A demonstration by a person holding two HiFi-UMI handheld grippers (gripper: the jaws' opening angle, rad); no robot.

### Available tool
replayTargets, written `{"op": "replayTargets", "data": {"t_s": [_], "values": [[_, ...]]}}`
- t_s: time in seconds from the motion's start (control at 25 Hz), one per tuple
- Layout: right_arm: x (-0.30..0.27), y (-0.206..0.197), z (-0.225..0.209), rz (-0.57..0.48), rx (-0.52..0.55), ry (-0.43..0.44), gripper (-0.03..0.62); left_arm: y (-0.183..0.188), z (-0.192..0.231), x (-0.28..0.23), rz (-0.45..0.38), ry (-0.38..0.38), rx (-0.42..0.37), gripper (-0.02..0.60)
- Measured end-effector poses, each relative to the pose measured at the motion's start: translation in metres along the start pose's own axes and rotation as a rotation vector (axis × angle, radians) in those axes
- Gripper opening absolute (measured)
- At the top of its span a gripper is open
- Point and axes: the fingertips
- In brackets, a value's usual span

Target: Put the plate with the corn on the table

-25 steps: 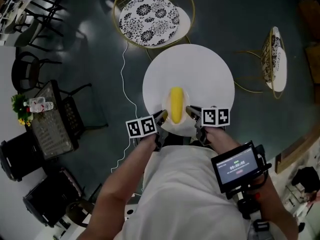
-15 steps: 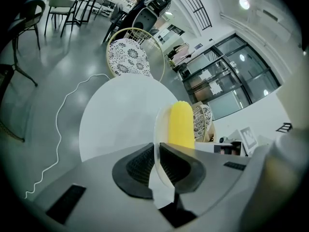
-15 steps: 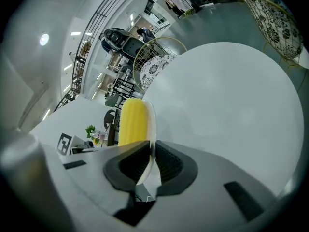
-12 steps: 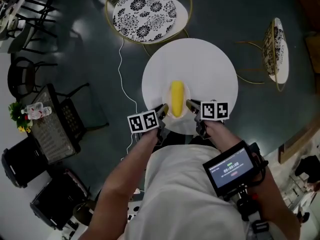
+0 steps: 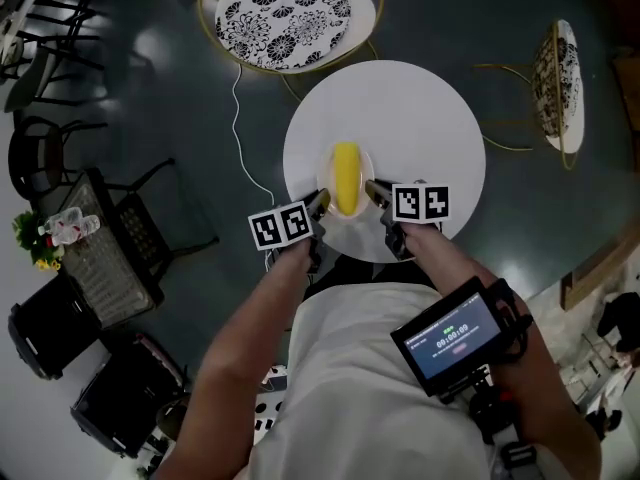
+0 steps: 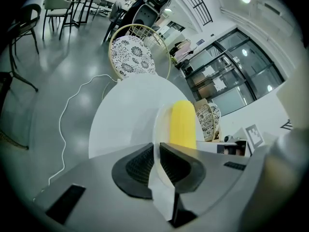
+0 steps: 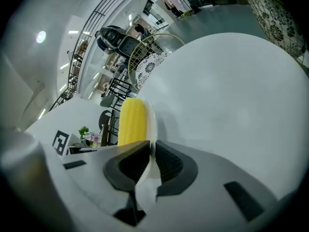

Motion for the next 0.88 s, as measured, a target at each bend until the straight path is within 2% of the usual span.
{"op": "replayTargets", "data": {"t_s": [0.44, 0.88], "values": [[-0.019, 0.014, -0.006, -0.005, 0.034, -0.041, 0.044, 0.014, 0.013, -0.014, 0.014, 0.062, -0.013, 0.043], [-0.027, 0.010, -0.008, 0.002, 0.134, -0.093, 0.044, 0.007, 0.023, -0.018, 0.034, 0.113, -0.049, 0.043]]}}
Point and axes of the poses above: the fingertips, and each gripper's own axes: x backward along the fingers, z to its left, y out of its top, and after that the axes turned 9 degrees about -y, right-handed
